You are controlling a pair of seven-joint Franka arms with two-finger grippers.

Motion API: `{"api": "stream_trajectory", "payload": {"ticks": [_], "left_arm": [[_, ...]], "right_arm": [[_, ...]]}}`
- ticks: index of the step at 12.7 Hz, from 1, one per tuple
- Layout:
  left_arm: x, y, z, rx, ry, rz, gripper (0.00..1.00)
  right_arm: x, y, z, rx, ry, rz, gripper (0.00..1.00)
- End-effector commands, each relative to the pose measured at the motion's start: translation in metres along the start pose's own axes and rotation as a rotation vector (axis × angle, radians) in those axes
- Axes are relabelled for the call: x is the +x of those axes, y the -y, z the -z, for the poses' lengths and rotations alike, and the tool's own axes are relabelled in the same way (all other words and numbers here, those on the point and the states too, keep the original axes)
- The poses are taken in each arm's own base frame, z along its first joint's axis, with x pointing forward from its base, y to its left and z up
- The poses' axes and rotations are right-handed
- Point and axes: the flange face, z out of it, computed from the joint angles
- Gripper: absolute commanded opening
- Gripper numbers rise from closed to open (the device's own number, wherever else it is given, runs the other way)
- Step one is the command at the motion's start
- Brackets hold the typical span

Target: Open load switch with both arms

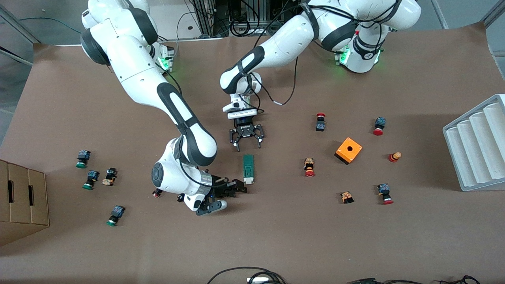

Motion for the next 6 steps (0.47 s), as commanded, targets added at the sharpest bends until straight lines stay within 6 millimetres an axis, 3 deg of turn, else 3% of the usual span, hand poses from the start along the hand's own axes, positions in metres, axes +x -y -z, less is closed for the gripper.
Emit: {"api": "stream_trajectory", "payload": {"ticks": [1, 6], "left_arm": [[-0.0260, -0.0004, 0.0002, -0.011, 0.017, -0.014, 1.00], [-0.0255, -0.0008, 0.0000, -0.009, 0.018, -0.012, 1.00]], "right_arm": [[-0.0005, 0.0073, 0.0073, -0.026, 0.050, 0.041, 0.53], [0.0029, 0.0130, 0.0142, -0.044, 0.072, 0.073, 0.50]]}}
